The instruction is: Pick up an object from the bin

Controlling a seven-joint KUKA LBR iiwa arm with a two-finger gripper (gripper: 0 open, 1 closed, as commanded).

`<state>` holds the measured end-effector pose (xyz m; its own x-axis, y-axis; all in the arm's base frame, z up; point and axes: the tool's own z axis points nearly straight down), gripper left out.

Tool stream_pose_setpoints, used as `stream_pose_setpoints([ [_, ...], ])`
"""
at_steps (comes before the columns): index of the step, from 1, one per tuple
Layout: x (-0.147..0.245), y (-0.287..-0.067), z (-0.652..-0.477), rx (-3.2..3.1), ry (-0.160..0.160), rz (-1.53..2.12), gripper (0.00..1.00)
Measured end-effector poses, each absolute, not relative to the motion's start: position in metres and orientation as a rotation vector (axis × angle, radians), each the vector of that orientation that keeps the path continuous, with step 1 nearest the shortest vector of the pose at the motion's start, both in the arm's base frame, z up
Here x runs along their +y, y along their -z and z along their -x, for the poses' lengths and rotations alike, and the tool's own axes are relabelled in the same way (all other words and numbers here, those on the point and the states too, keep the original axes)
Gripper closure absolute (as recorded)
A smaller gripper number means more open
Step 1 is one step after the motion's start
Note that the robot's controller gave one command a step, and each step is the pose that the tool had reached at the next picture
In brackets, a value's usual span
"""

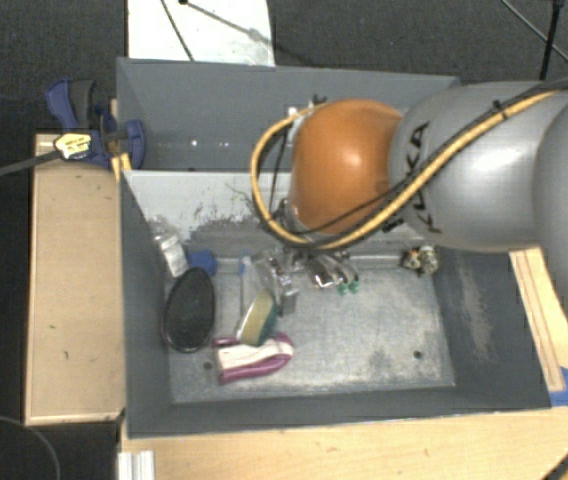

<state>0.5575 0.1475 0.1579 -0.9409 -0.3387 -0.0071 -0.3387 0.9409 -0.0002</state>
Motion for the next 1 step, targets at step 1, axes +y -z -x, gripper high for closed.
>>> stream_pose_setpoints([
  [1,0.1531,-0.2296,-0.5578,3.087,-0.002,0.525,1.00],
])
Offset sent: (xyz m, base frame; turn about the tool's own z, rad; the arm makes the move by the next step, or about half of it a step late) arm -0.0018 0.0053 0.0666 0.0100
